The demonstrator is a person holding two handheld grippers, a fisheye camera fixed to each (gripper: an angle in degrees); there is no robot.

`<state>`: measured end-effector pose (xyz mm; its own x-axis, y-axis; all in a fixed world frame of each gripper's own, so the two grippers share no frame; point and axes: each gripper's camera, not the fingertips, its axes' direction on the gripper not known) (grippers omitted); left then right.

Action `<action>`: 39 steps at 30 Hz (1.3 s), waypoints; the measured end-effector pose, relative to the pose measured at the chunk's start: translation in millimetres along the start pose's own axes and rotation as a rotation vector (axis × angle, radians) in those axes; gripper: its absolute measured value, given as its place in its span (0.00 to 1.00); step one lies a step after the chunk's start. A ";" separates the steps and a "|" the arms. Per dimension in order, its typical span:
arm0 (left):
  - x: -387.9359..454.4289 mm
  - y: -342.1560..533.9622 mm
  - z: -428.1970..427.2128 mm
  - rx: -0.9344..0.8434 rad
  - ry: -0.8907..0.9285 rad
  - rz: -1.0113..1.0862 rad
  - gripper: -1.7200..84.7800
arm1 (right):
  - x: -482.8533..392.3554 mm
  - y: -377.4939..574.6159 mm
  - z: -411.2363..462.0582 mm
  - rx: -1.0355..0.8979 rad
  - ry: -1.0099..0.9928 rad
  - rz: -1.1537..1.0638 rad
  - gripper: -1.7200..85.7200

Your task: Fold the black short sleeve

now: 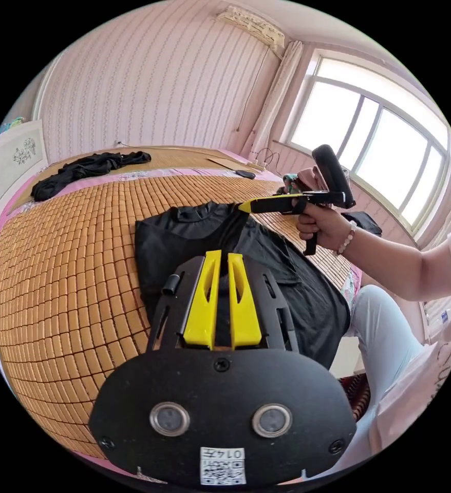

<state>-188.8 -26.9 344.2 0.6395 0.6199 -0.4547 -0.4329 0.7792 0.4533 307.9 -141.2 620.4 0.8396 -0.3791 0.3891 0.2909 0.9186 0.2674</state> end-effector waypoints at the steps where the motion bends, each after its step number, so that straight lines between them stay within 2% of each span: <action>1: -1.0 0.8 12.7 -0.069 0.022 -0.016 0.09 | 4.8 6.6 -0.3 -0.004 0.005 0.010 0.03; 6: -18.0 1.3 18.9 -0.156 0.030 -0.031 0.11 | 39.8 42.7 -26.5 -0.055 0.057 0.037 0.07; 11: -88.4 -43.2 34.0 -0.149 -0.143 -0.111 0.11 | 87.8 39.9 -51.4 -0.050 0.171 0.117 0.15; 18: -145.9 -104.6 100.7 -0.179 -0.227 -0.237 0.14 | 135.8 0.0 -18.5 -0.146 0.337 0.131 0.17; 20: -156.3 -113.9 128.1 -0.235 -0.207 -0.262 0.13 | 146.6 -7.0 -6.7 -0.194 0.327 0.149 0.16; 22: -161.8 -117.9 148.8 -0.330 -0.198 -0.270 0.10 | 157.4 -10.6 1.2 -0.271 0.366 0.187 0.09; 24: -158.2 -123.2 155.3 -0.357 -0.229 -0.210 0.05 | 166.5 -11.2 -13.5 -0.205 0.320 0.187 0.03; 27: -150.7 -138.5 149.7 -0.326 -0.273 -0.143 0.01 | 180.5 -11.5 -38.6 -0.147 0.277 0.214 0.02; 32: -157.6 -182.6 118.1 -0.139 -0.203 -0.240 0.01 | 196.8 -14.5 -80.1 -0.043 0.269 0.255 0.02; 35: -154.7 -206.5 111.1 -0.102 -0.231 -0.234 0.01 | 202.2 -18.0 -102.1 0.016 0.270 0.273 0.02; 39: -150.3 -212.8 100.9 -0.091 -0.166 -0.238 0.01 | 196.0 -6.0 -119.5 0.026 0.247 0.241 0.02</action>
<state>-128.7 -295.3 393.3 0.8220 0.4006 -0.4048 -0.3084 0.9106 0.2750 525.5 -207.7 589.7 0.9694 -0.1106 0.2192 0.0619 0.9740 0.2178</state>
